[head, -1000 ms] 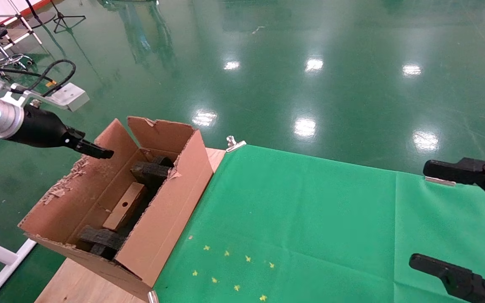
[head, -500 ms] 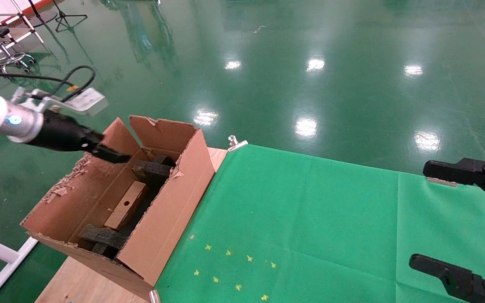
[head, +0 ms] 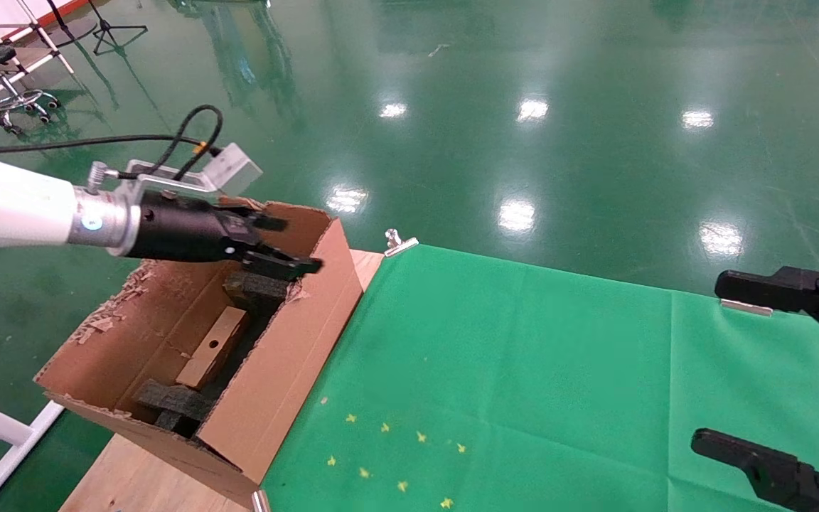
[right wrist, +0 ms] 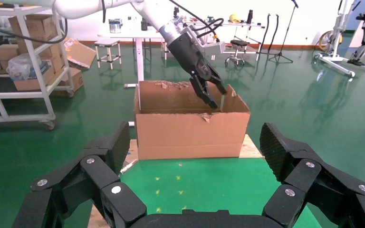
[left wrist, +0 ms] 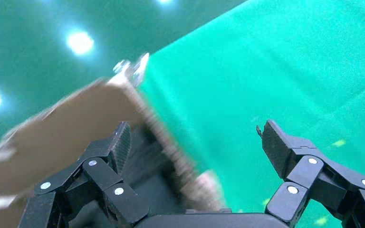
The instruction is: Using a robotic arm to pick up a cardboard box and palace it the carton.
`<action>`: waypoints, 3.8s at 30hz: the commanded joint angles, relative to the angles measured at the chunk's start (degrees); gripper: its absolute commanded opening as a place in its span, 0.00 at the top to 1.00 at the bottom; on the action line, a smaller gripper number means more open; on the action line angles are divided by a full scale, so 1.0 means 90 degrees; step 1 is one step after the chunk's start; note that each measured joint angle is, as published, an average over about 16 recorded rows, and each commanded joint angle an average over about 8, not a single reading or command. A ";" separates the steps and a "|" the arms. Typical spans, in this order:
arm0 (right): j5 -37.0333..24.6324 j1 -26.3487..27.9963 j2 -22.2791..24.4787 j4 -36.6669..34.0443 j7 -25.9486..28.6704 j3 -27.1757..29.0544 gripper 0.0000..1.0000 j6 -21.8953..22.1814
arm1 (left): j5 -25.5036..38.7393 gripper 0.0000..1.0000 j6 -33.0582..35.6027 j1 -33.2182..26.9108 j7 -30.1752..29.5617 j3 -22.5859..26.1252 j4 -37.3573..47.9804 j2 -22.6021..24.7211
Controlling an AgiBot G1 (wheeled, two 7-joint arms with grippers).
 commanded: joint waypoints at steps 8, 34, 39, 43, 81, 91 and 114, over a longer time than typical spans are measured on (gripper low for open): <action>0.0000 0.0000 0.0000 0.0000 0.0000 0.0000 0.00 0.0000 | -0.1071 0.00 0.0254 0.0808 0.0280 -0.0537 -0.0957 -0.0100; 0.0001 0.0000 0.0000 0.0000 -0.0001 -0.0001 0.00 0.0000 | -0.4398 0.00 0.1041 0.3316 0.1149 -0.2205 -0.3928 -0.0409; 0.0001 -0.0001 0.0001 -0.0001 -0.0001 -0.0001 0.00 0.0002 | -0.4922 0.00 0.1167 0.3706 0.1277 -0.2462 -0.4392 -0.0455; 0.0002 -0.0002 0.0001 -0.0001 -0.0001 -0.0001 0.00 0.0003 | -0.5096 0.00 0.1211 0.3831 0.1311 -0.2546 -0.4537 -0.0472; 0.0002 -0.0002 0.0001 -0.0001 -0.0001 -0.0001 0.00 0.0002 | -0.4838 0.00 0.1142 0.3649 0.1262 -0.2426 -0.4317 -0.0450; 0.0002 -0.0002 0.0001 -0.0001 -0.0001 -0.0001 0.00 0.0002 | -0.4833 0.00 0.1140 0.3646 0.1261 -0.2422 -0.4313 -0.0450; 0.0002 -0.0002 0.0001 -0.0001 -0.0001 -0.0001 0.00 0.0002 | -0.4825 0.00 0.1140 0.3640 0.1261 -0.2419 -0.4307 -0.0449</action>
